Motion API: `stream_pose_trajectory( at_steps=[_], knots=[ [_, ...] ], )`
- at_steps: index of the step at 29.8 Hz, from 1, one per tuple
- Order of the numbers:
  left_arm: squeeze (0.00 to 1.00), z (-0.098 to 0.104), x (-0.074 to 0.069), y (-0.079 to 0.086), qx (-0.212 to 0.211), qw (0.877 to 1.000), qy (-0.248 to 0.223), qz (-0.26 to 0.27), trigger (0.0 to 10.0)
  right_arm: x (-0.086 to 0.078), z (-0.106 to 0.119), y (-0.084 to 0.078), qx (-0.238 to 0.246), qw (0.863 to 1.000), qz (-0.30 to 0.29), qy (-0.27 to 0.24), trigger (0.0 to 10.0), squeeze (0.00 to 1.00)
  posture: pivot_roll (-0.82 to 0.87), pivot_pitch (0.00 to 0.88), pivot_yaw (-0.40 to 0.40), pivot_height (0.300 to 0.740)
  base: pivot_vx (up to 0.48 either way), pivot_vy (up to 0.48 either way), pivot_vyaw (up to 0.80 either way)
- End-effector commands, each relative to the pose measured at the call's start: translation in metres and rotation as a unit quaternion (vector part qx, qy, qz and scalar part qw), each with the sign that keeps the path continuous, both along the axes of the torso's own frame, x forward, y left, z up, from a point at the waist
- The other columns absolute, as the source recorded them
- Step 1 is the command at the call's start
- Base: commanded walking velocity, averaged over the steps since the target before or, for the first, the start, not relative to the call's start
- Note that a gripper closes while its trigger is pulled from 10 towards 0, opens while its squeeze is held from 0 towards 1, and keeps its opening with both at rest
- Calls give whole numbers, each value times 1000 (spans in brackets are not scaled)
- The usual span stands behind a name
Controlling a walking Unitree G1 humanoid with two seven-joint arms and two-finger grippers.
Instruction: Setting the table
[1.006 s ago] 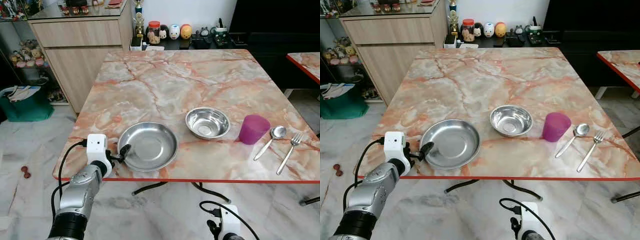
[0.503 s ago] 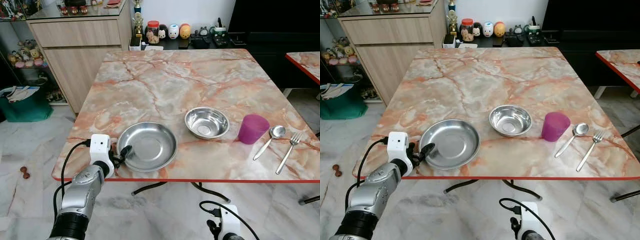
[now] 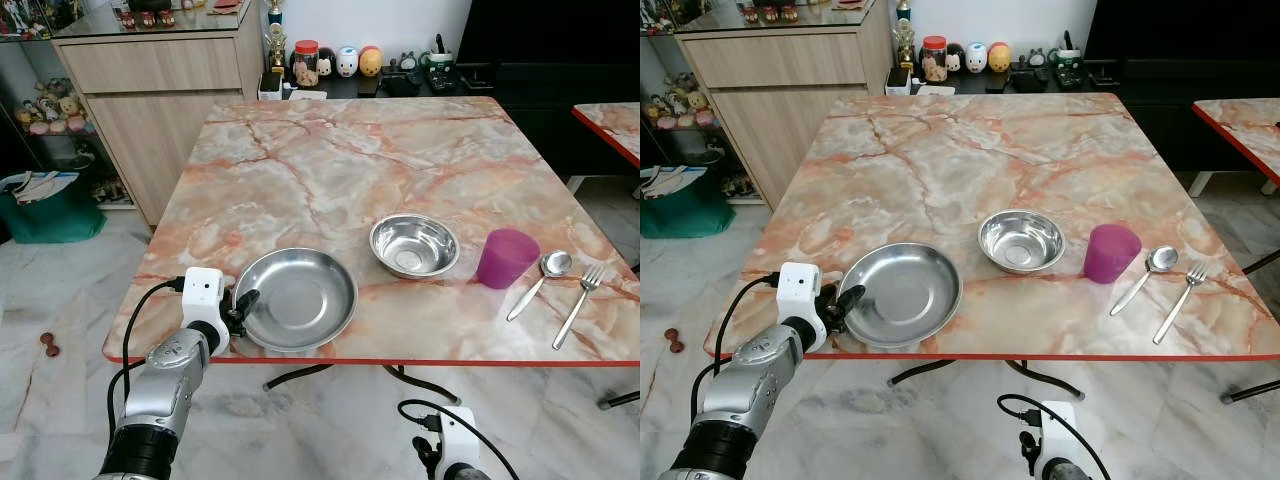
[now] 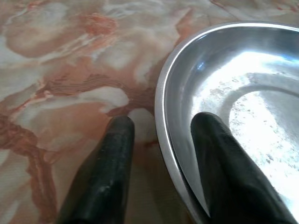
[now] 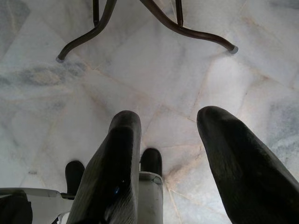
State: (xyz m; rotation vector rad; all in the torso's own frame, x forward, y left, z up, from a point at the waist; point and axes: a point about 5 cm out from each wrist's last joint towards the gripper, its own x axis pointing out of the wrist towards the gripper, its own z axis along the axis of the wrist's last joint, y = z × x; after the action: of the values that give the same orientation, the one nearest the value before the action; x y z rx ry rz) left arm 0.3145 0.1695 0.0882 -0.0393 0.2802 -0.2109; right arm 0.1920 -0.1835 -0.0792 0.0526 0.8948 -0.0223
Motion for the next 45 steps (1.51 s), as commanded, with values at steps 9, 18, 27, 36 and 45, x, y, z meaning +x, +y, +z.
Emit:
stream_pose_trajectory(
  at_steps=[9,18,27,36,45],
  knots=[
    [0,5,0,5,22,1000,-7,-2,0,2,1,0,1,1000,1,-1,10000,0,-18,0,7,732,0,0,0],
    [0,9,-1,7,23,1000,-11,-3,0,2,1,-1,0,1000,3,0,10000,0,-15,0,4,732,0,0,0],
    [0,11,-13,13,-98,994,-24,38,10000,2,1,-2,0,1000,4,-1,10000,0,-15,0,2,732,0,0,0],
    [0,10,-18,11,-164,985,-14,50,10000,2,1,-1,0,1000,7,3,10000,0,-13,0,-3,732,0,0,0],
    [0,7,-17,11,-248,963,-5,104,10000,-1,-1,-1,-1,1000,8,10,10000,0,-23,0,0,732,0,0,0]
  ],
)
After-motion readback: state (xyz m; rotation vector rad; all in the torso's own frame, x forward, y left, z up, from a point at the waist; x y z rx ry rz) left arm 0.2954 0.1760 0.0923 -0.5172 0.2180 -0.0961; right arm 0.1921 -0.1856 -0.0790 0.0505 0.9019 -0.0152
